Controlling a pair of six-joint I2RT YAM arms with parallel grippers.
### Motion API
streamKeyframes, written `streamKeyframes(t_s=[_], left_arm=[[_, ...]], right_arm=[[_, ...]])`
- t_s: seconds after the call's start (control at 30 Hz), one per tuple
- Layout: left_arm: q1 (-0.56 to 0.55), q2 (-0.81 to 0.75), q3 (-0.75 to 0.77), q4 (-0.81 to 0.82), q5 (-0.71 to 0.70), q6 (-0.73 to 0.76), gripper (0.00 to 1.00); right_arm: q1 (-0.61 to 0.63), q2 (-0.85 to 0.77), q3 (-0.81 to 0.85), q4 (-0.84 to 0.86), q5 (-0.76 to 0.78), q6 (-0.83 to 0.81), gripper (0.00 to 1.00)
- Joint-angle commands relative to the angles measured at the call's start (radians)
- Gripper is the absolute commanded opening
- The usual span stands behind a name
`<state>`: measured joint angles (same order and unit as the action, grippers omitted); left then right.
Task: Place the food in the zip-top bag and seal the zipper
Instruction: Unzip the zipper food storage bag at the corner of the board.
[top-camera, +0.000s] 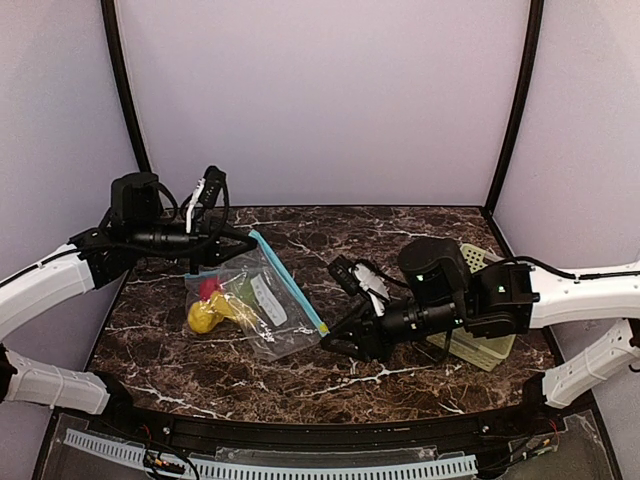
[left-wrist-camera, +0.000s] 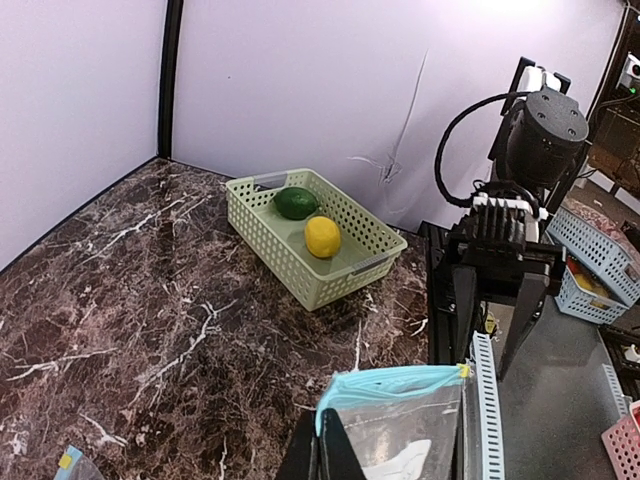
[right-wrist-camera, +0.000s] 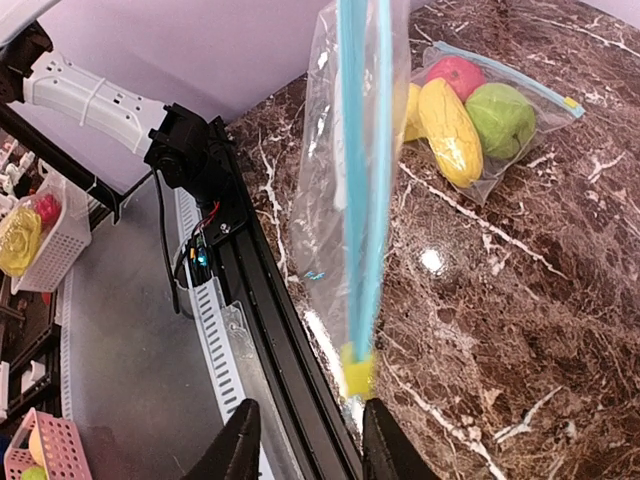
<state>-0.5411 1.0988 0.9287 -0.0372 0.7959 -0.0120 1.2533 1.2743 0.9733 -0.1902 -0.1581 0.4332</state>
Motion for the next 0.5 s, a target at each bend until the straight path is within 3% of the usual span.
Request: streamKeyframes(t_s=[0.0,0.1,0.23,0.33,0.47], left_arm=[[0.011,0.026,0.008,0.056,0.103,-0.012,0.01],[-0.023,0.048,0.019,0.045,0.127,0.002,0.01],[-0.1,0.076,0.041,-0.049,0.119,0.078,0.01],[-0.163,0.1,0.058,-0.101,0.104,0.117,0.01],[-0.209,0.136,0.067,-0.125,0.107,0.131,0.01]], right_arm=[[0.003,-0.036,0.003,-0.077,0.031,0.014,0.45],[0.003,-0.055,0.044,-0.135,0.106,0.009,0.63],[-0.006,-0.075,0.097,-0.184,0.188,-0.004,0.72],[-0.016,-0.084,0.129,-0.199,0.208,-0.021,0.69],[-0.018,-0.071,0.156,-0.199,0.204,-0.05,0.57]])
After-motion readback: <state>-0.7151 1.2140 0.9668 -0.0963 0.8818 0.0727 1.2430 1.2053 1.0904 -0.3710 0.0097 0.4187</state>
